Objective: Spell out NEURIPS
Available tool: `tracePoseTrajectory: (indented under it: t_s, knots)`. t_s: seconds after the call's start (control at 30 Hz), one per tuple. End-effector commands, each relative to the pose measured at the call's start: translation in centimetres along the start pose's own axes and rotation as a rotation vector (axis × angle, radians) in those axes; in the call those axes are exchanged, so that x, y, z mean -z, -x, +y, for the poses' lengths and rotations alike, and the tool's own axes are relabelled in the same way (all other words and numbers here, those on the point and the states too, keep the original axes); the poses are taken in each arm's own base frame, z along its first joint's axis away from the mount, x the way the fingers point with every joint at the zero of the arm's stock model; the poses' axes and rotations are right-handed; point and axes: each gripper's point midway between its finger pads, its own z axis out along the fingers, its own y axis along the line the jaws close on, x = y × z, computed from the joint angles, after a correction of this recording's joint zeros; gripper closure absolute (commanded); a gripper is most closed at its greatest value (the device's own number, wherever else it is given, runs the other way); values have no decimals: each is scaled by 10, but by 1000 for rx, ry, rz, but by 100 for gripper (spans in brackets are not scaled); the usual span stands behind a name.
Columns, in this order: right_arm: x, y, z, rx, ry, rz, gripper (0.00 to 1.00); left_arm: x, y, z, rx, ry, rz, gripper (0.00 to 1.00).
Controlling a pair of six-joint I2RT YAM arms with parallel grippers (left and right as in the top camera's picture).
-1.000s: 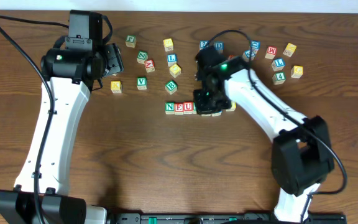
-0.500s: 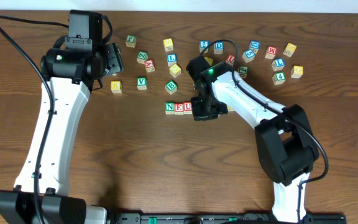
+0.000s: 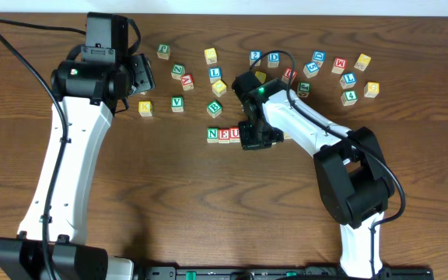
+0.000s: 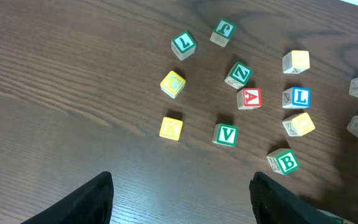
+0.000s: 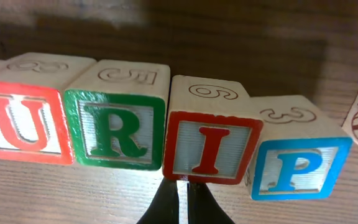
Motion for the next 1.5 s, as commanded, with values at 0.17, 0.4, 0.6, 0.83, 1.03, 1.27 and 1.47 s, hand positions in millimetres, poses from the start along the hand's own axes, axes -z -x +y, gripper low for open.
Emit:
tracePoseTrajectory:
  t_s: [0.17,0.4,0.6,0.83,1.03,1.27,1.47]
  knots:
    - [-3,4,-4,-12,-27,-17,98,3,3,4,-11,12,-13,31]
    - [-3,6,-4,-11,-27,-25,98,3,3,4,-11,12,-13,31]
    - [-3,7,-4,-8,-27,-32,97,3,3,4,-11,12,-13,30]
    - [11,6,-4,-8,-18,-43,99,2,3,4,-12,13,-12,31]
    - [48,3,-13,-29,-11,-79,99,0,2,4,-12,14,-8,31]
    - [43,-5,-32,-62,-52,-45,98,0,2,4,-12,14,-8,31]
    - [36,-11,-36,-63,-66,-26,97,0,2,4,-12,14,-8,31]
